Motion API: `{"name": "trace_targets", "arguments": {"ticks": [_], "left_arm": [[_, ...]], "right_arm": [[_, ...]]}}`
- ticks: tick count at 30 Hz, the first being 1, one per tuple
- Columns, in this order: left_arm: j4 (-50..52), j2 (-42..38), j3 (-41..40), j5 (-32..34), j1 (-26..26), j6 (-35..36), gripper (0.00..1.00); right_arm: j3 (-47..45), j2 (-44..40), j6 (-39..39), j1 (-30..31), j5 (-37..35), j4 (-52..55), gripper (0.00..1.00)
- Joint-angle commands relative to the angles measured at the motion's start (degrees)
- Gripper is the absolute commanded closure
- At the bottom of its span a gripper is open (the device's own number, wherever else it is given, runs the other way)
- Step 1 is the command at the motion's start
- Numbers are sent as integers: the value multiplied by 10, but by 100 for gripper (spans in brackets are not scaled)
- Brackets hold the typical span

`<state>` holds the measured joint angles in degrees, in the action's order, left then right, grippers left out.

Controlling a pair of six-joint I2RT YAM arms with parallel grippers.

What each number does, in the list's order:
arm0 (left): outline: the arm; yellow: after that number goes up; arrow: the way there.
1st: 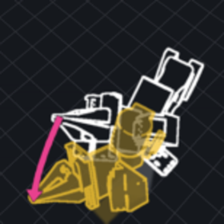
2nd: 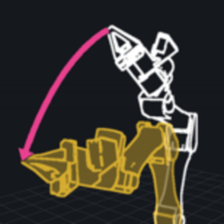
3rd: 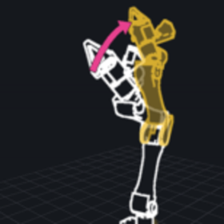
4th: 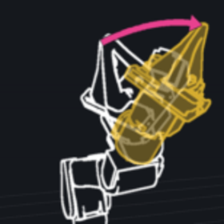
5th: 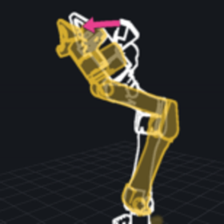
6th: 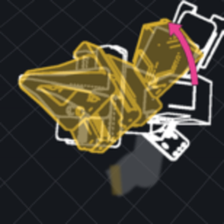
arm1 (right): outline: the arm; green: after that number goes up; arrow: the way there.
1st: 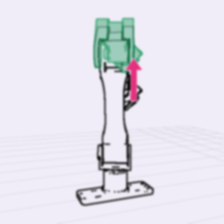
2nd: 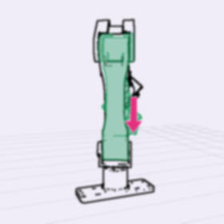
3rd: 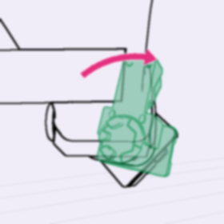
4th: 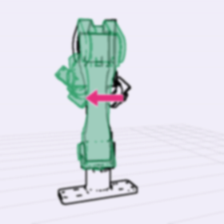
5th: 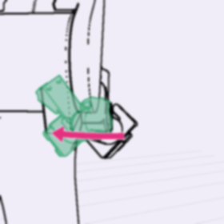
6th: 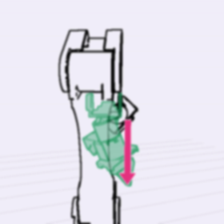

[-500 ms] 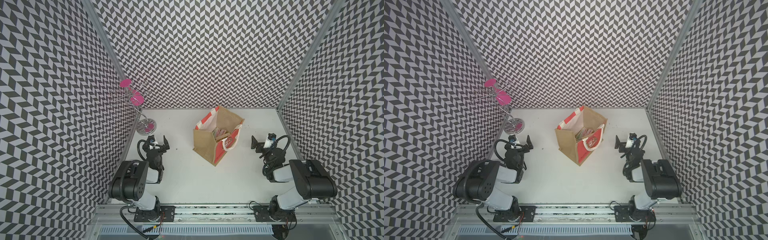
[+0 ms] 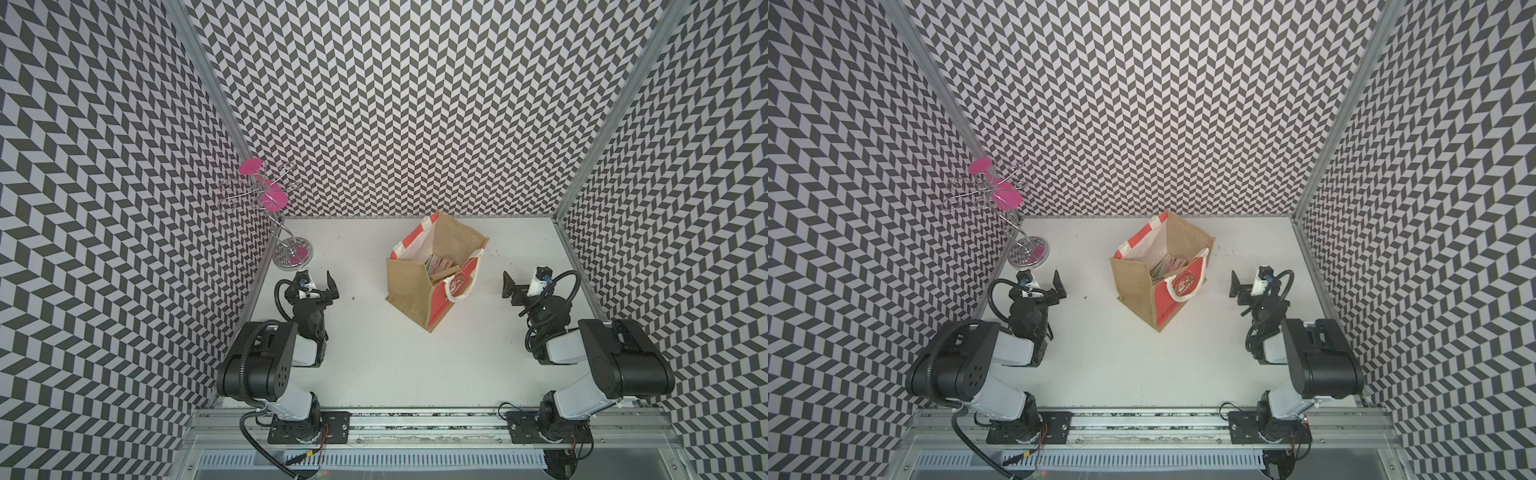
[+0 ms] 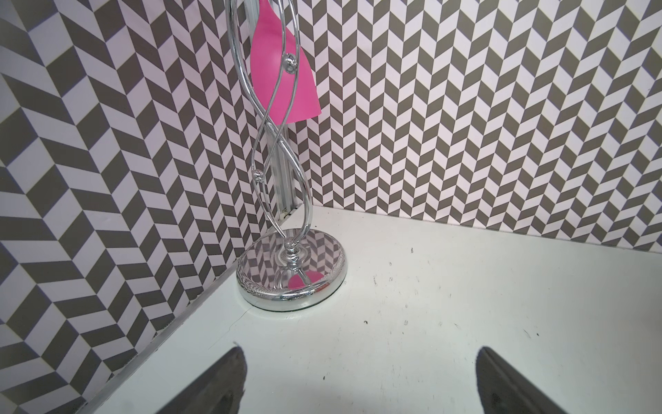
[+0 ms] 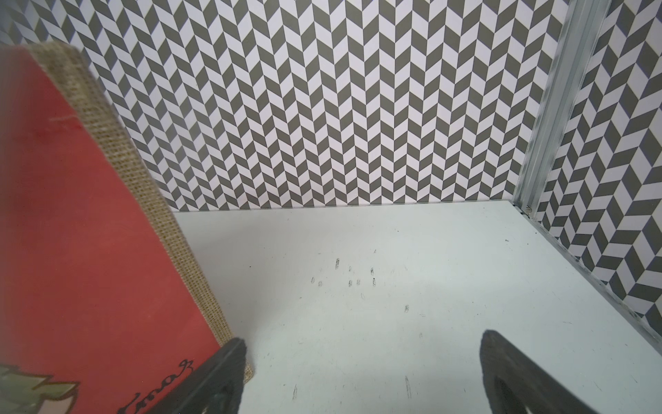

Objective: Take out the folding fans from the tote bags
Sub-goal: Adjust the canvas bag at the center of the board.

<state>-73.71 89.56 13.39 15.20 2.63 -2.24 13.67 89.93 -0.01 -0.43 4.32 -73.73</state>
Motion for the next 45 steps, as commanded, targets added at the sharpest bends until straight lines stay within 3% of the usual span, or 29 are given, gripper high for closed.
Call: {"name": "trace_targets", "arguments": {"ticks": [1, 19, 25, 30, 32, 35, 38, 41, 45], "left_arm": [[-12, -2, -3, 4, 3, 0, 0], [-11, -1, -3, 3, 2, 0, 0], [-17, -12, -8, -13, -1, 2, 0], [115, -120, 16, -8, 7, 11, 0], [172, -175, 34, -10, 11, -20, 0], [213, -231, 58, -83, 19, -71, 0], [307, -258, 126, -108, 51, -104, 0], [401, -264, 208, -129, 96, -128, 0], [480, -236, 315, -248, 139, -133, 0]], "right_arm": [[0, -2, -7, 4, -1, -32, 1], [-1, -5, -6, 4, -2, -32, 0], [10, -63, 4, 4, -32, 34, 1], [6, -186, 38, 4, -113, 117, 1], [8, -250, 63, 4, -148, 167, 1], [31, -337, 115, 4, -200, 276, 1], [65, -406, 172, 4, -238, 393, 1], [99, -446, 213, 4, -232, 487, 1], [148, -448, 218, 4, -184, 558, 1]]}}
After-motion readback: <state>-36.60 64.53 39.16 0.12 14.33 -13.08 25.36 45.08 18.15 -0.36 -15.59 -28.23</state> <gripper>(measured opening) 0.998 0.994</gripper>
